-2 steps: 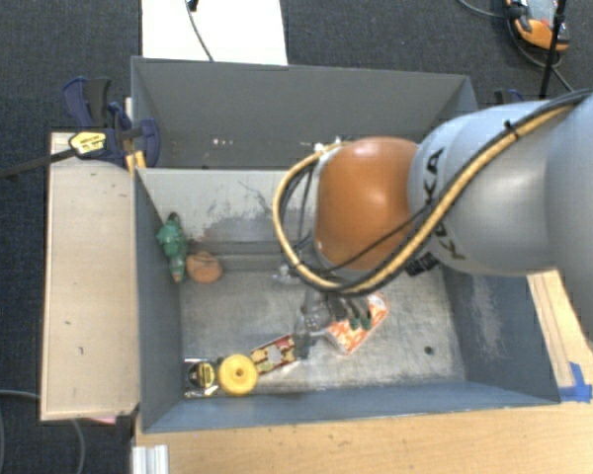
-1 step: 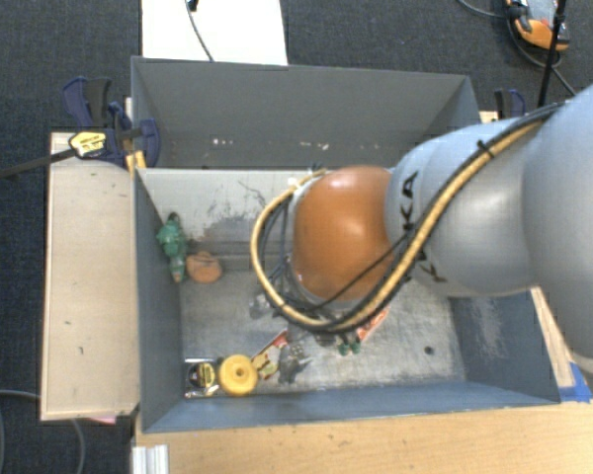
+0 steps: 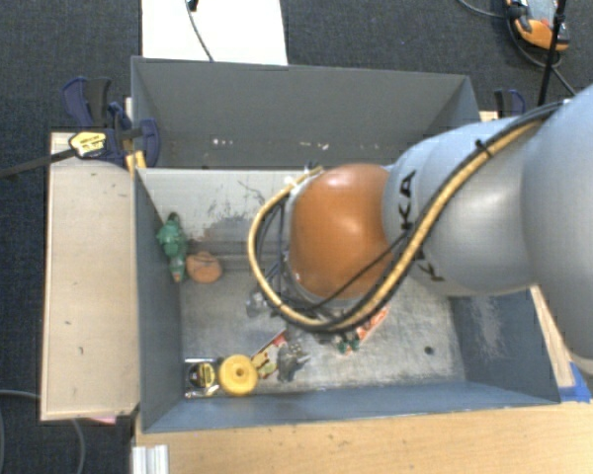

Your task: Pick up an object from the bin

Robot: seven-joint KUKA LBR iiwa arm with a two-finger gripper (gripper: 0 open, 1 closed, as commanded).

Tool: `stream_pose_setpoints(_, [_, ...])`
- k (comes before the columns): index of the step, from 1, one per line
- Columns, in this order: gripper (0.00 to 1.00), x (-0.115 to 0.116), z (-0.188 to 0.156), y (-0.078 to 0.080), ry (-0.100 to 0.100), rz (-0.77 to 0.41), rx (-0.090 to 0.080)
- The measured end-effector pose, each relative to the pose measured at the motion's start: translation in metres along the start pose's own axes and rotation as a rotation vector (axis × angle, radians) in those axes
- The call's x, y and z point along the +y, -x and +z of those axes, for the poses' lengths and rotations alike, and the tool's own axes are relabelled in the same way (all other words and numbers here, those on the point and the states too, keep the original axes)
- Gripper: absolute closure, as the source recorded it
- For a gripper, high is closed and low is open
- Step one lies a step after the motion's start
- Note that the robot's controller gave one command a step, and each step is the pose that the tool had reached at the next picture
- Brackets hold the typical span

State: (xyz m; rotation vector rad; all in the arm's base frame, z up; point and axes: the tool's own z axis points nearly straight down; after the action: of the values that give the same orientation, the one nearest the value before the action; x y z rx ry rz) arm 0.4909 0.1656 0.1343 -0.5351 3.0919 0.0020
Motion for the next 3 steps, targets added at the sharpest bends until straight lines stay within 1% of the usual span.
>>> stream_pose_setpoints(1, [0.0,-0.007,0.027,0.001,0.0,0.003,-0.007])
stream_pose_setpoints(2, [1.0,-0.021,0.061,0.006,0.001,0.067,-0.006])
stream_pose_setpoints(3, [1.0,-0.021,0.061,0.006,0.001,0.067,-0.006])
